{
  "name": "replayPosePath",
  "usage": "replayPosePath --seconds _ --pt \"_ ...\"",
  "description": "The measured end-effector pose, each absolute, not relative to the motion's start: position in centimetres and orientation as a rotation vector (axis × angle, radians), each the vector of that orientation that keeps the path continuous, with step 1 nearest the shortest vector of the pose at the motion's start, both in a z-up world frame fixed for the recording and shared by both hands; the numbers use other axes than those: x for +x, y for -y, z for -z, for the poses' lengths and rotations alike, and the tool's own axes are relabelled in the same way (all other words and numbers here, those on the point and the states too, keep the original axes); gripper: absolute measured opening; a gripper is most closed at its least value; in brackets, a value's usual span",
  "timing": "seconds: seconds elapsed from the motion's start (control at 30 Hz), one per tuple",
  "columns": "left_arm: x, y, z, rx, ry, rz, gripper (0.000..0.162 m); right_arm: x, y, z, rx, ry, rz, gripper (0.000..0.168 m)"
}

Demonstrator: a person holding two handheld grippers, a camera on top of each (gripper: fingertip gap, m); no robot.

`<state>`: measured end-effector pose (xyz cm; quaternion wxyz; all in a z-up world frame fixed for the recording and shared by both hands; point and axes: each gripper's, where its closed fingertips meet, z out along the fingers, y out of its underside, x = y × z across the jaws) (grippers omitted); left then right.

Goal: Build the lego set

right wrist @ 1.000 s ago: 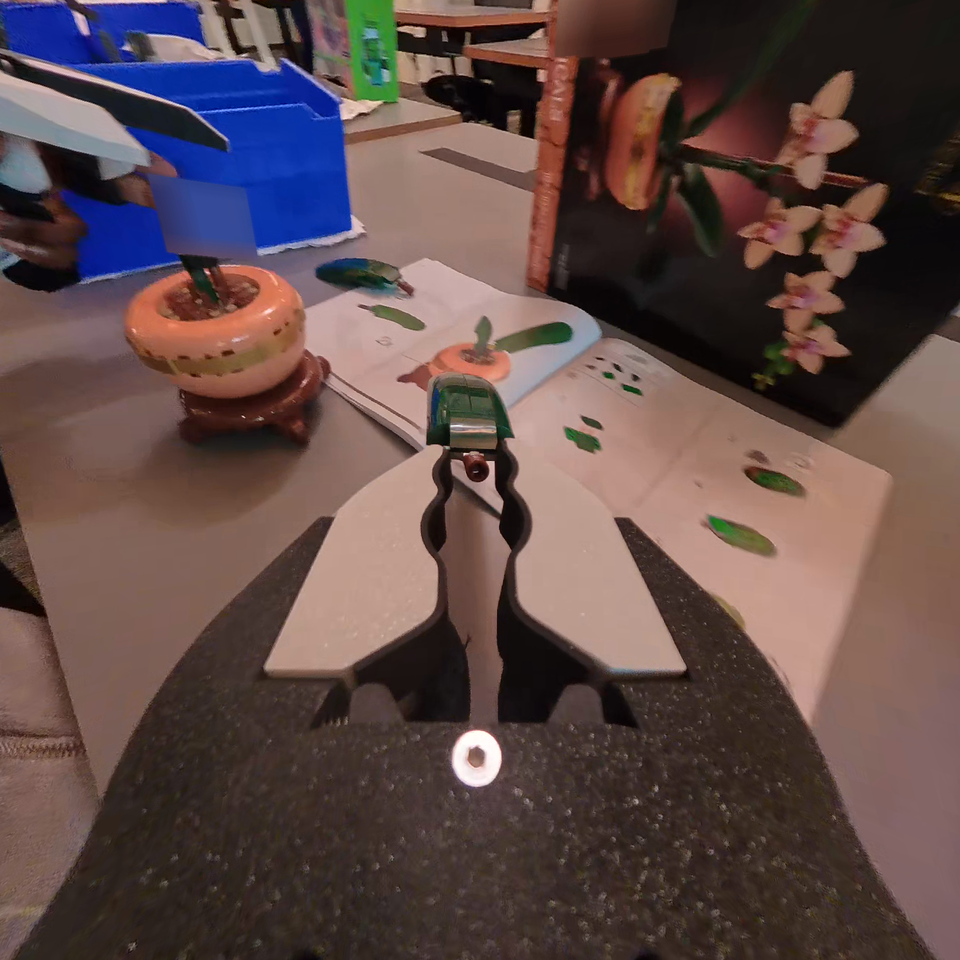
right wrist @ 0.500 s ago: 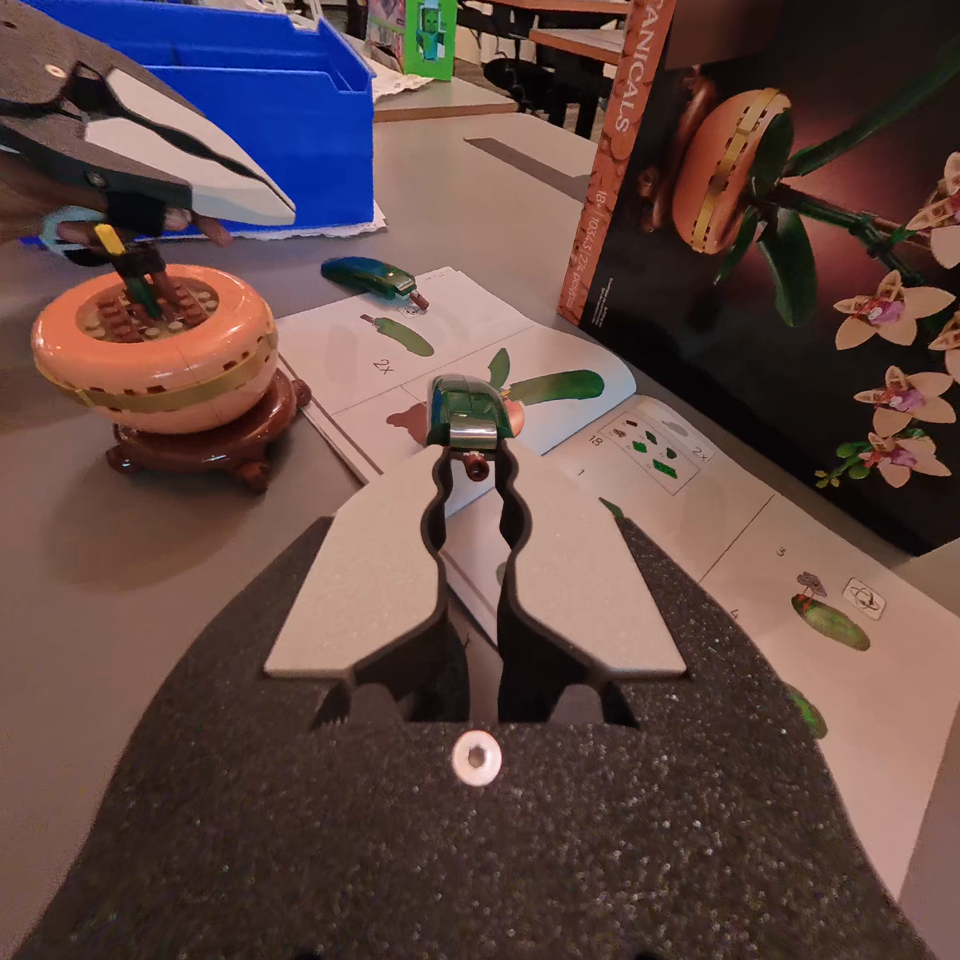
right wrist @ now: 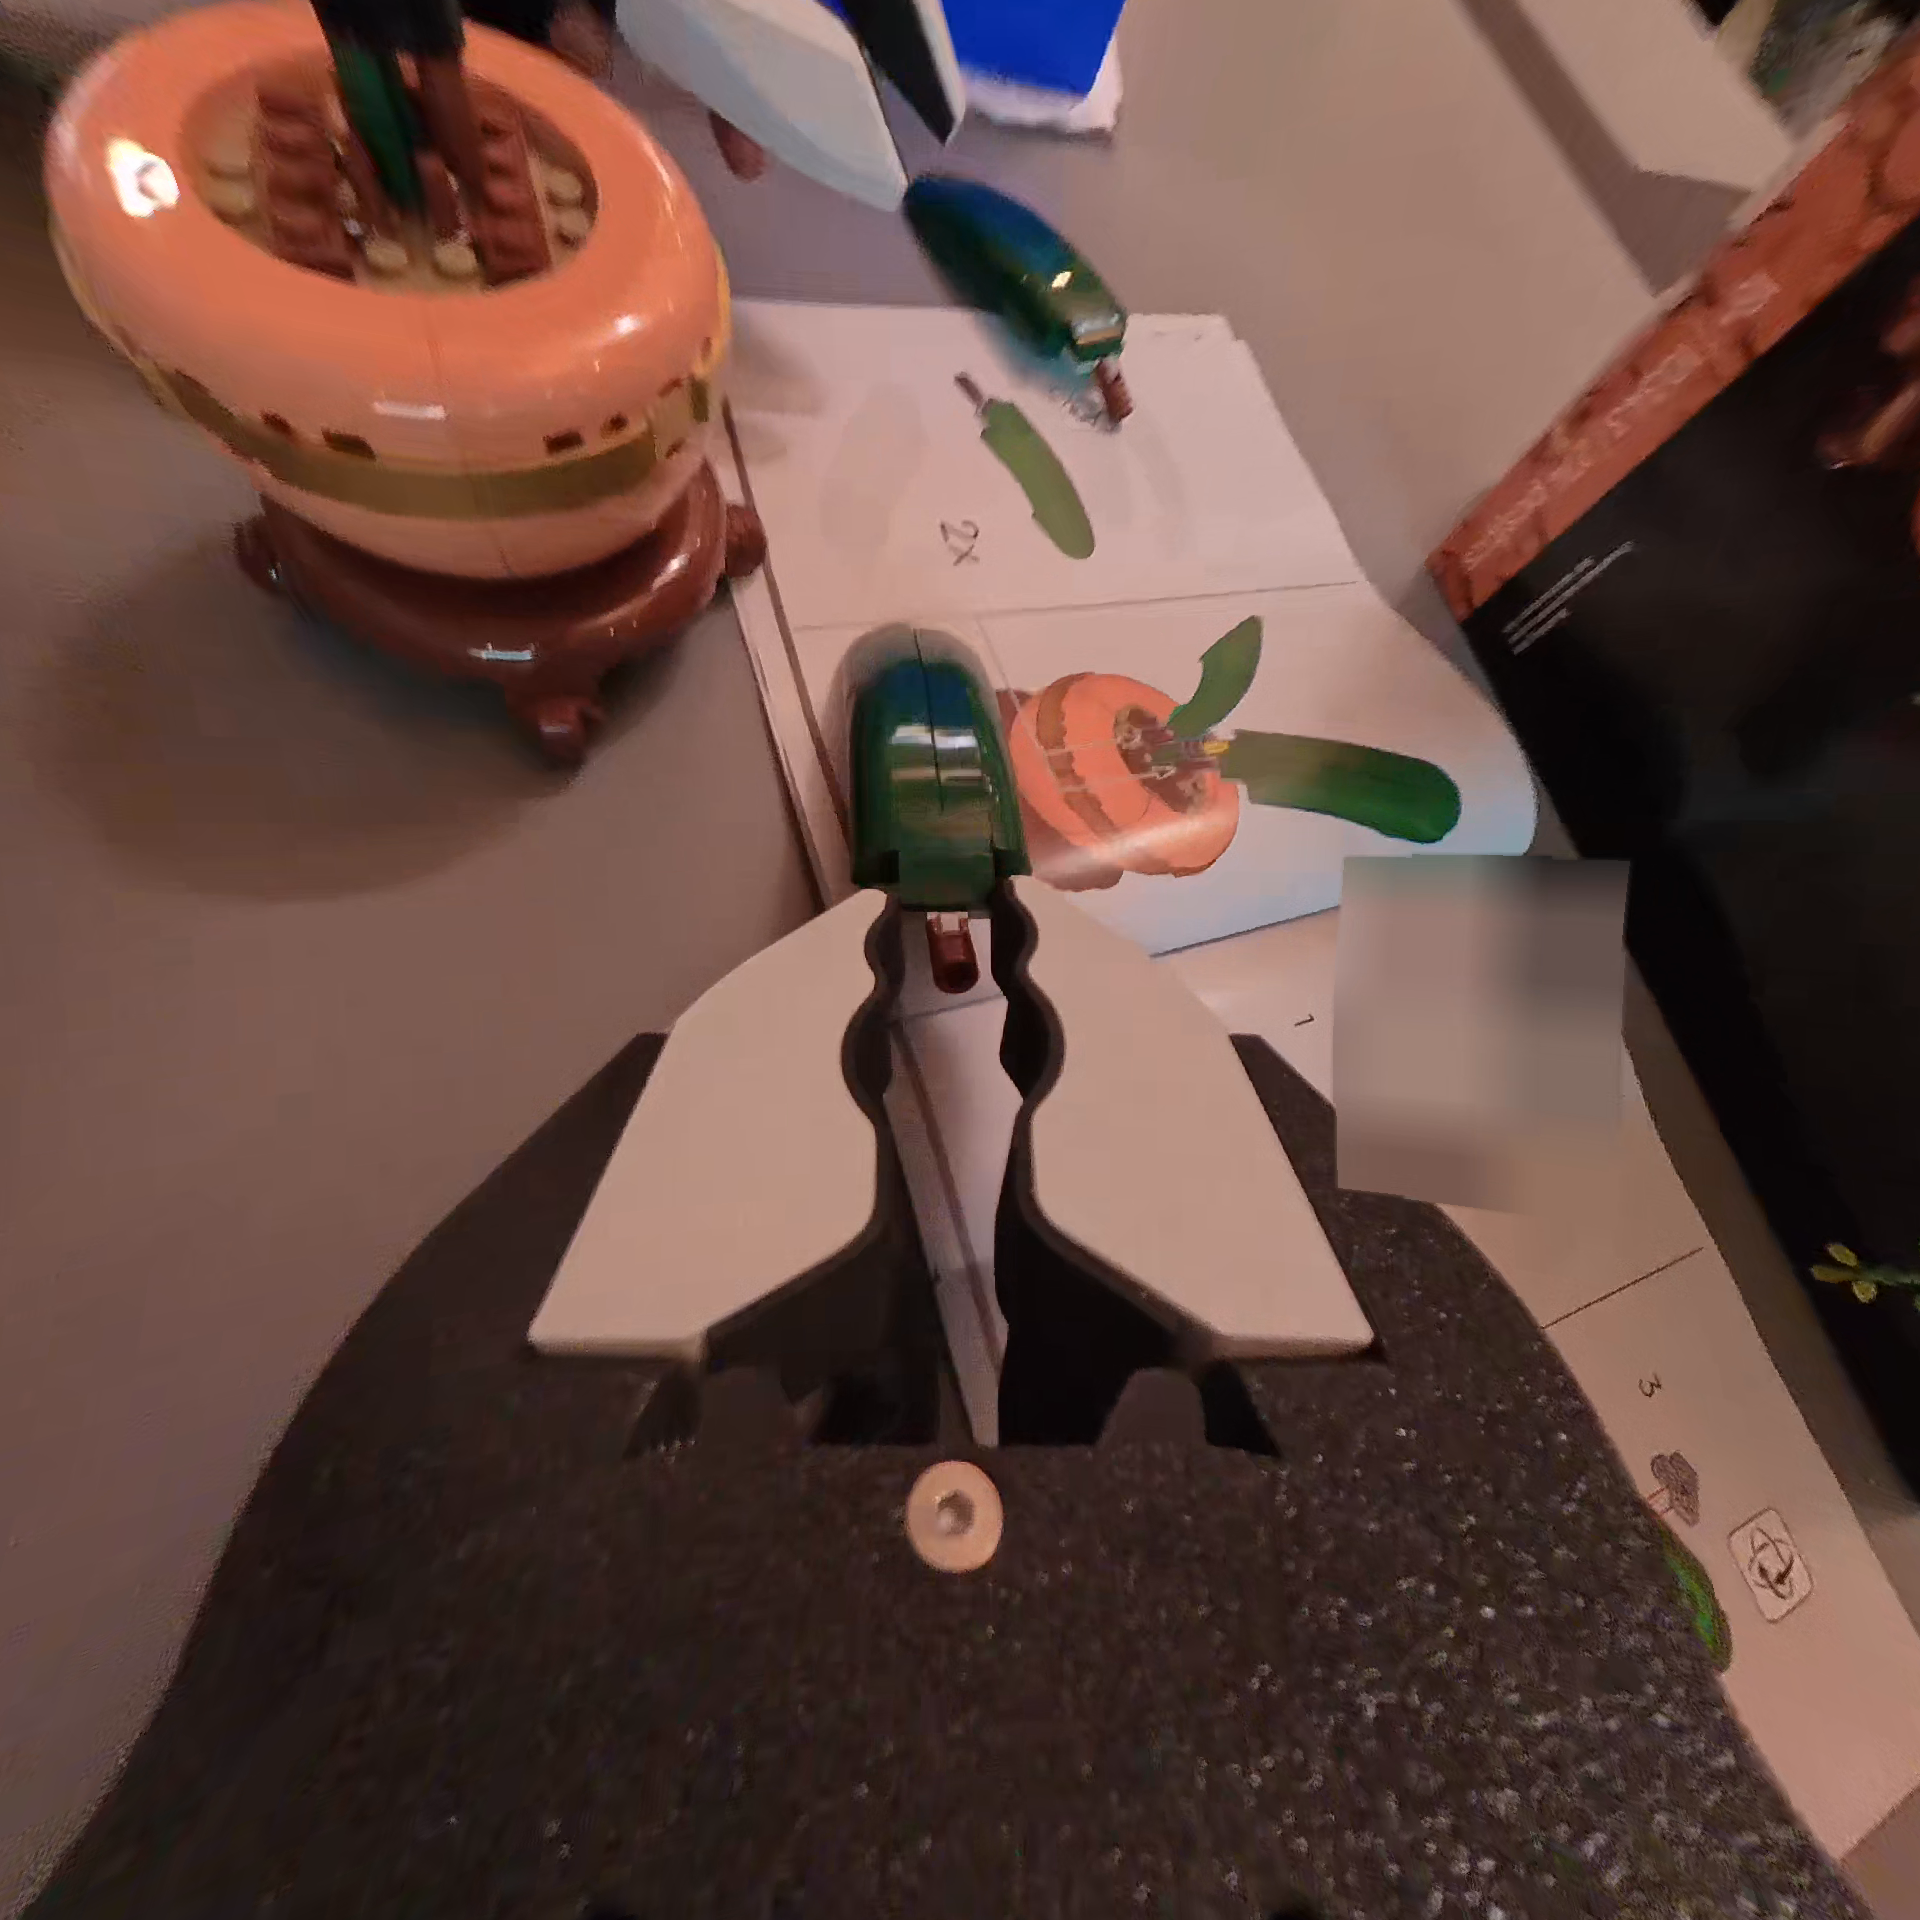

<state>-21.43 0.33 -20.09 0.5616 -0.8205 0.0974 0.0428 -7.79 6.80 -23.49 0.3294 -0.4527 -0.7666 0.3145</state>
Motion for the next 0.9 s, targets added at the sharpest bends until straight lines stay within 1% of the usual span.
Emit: replayPosePath --seconds 0.07,0.3,0.37,0.43,0.47,0.53,0.67,0.77,0.8,0.9 --pt "-21.0 -0.6 20.9 -1.968 -0.285 -0.127 0.018 -7.5 -7.4 24.2 -1.211 2.078 -0.793 0.016" --pt "-21.0 -0.8 21.3 -1.990 -0.303 -0.120 0.020 -6.5 -7.9 24.7 -1.292 2.212 -0.807 0.045" --pt "-21.2 -0.8 21.1 -1.981 -0.280 -0.109 0.020 -6.6 -7.9 24.0 -1.284 2.212 -0.821 0.047" --pt "-21.2 -0.7 20.9 -1.969 -0.269 -0.098 0.019 -6.8 -7.4 23.1 -1.274 2.222 -0.850 0.046" --pt "-21.2 -0.7 20.9 -1.965 -0.267 -0.096 0.019 -6.9 -7.1 22.9 -1.260 2.249 -0.845 0.042" --pt "-21.2 -0.7 20.8 -1.961 -0.269 -0.096 0.019 -7.3 -6.7 23.1 -1.231 2.335 -0.738 0.037" --pt "-21.0 -0.7 21.1 -1.975 -0.298 -0.114 0.020 -8.7 -6.1 24.3 -1.148 2.488 -0.545 0.041" --pt "-20.7 -0.7 21.3 -1.985 -0.329 -0.135 0.021 -9.4 -6.1 25.5 -1.157 2.578 -0.460 0.040" --pt "-20.7 -0.7 21.4 -1.987 -0.337 -0.141 0.021 -9.5 -5.9 25.5 -1.183 2.592 -0.487 0.034" --pt "-20.6 -0.7 21.5 -1.991 -0.350 -0.157 0.021 -9.6 -6.2 25.6 -1.243 2.585 -0.533 0.034"
